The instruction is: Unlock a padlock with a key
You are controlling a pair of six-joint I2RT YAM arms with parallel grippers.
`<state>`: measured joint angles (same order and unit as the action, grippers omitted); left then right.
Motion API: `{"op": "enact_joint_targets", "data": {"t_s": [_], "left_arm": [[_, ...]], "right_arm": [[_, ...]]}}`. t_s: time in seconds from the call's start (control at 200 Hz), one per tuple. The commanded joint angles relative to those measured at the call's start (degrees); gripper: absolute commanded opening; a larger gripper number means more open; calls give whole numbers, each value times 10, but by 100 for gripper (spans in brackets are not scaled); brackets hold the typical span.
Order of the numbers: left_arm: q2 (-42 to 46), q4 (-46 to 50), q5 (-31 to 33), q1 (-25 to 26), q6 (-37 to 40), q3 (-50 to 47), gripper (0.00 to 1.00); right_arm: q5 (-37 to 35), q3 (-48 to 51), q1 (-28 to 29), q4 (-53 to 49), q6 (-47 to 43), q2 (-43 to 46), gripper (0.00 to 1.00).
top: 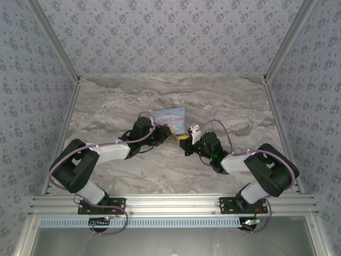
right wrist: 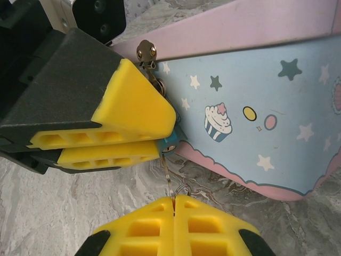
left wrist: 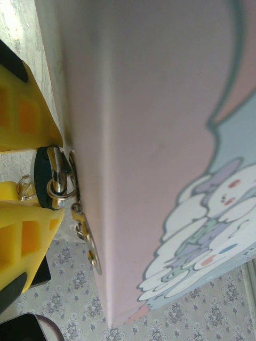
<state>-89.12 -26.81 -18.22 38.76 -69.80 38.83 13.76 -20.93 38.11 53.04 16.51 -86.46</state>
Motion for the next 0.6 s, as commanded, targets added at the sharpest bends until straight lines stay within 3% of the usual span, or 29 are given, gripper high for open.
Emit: {"op": "enact_joint_targets", "data": {"t_s": [0.0, 0.595], "left_arm": [[13, -29, -4, 4, -4, 2, 17], [8, -32, -8, 4, -7, 2, 17]], "right_arm": [[5, -13, -3, 24, 10, -11, 0], [7, -8, -3, 34, 11, -12, 0]]}}
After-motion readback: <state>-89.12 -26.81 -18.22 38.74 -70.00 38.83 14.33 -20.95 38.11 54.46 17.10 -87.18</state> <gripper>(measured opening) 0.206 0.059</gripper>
